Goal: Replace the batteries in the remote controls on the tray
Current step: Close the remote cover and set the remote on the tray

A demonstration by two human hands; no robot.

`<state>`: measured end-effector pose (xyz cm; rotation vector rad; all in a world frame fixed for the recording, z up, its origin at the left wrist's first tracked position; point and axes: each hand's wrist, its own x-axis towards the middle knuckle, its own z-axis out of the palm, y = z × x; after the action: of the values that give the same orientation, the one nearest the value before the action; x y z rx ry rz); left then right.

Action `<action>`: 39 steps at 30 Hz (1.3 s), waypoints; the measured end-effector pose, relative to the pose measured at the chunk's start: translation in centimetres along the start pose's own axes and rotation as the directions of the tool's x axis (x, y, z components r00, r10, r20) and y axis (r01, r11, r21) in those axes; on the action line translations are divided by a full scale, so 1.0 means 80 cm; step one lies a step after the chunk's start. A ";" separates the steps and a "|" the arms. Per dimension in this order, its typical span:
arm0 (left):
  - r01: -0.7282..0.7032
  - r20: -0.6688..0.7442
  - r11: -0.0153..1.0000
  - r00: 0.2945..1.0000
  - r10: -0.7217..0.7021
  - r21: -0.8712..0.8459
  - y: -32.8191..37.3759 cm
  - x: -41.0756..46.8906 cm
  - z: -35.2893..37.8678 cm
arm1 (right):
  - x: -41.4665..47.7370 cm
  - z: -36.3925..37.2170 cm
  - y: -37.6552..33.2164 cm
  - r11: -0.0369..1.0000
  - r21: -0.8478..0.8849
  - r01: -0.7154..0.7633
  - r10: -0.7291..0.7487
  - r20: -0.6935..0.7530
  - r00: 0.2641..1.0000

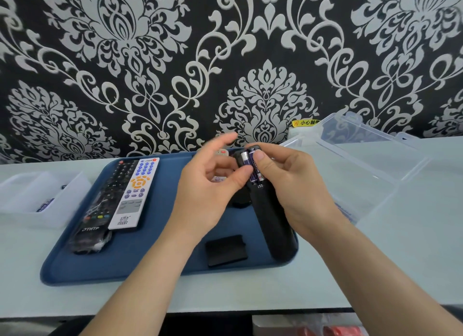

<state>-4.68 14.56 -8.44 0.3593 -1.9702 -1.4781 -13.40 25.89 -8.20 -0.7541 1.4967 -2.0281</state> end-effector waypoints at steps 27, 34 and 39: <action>0.186 0.118 0.875 0.957 -0.264 0.447 0.009 -0.002 -0.048 | 0.002 0.001 0.008 0.976 -0.168 -0.139 0.154 0.078 0.985; -0.178 0.439 0.514 0.779 -0.448 0.839 0.002 -0.027 -0.041 | 0.004 0.000 0.013 0.983 -0.144 -0.116 0.119 0.013 0.993; -0.179 0.477 0.588 0.781 -0.403 0.789 -0.001 -0.025 -0.042 | 0.005 0.002 0.019 0.975 -0.088 -0.203 0.209 0.068 0.975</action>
<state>-1.08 13.14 -8.61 0.4160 -3.2024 -0.6480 -13.47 25.15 -9.59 -0.6697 1.5525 -1.7755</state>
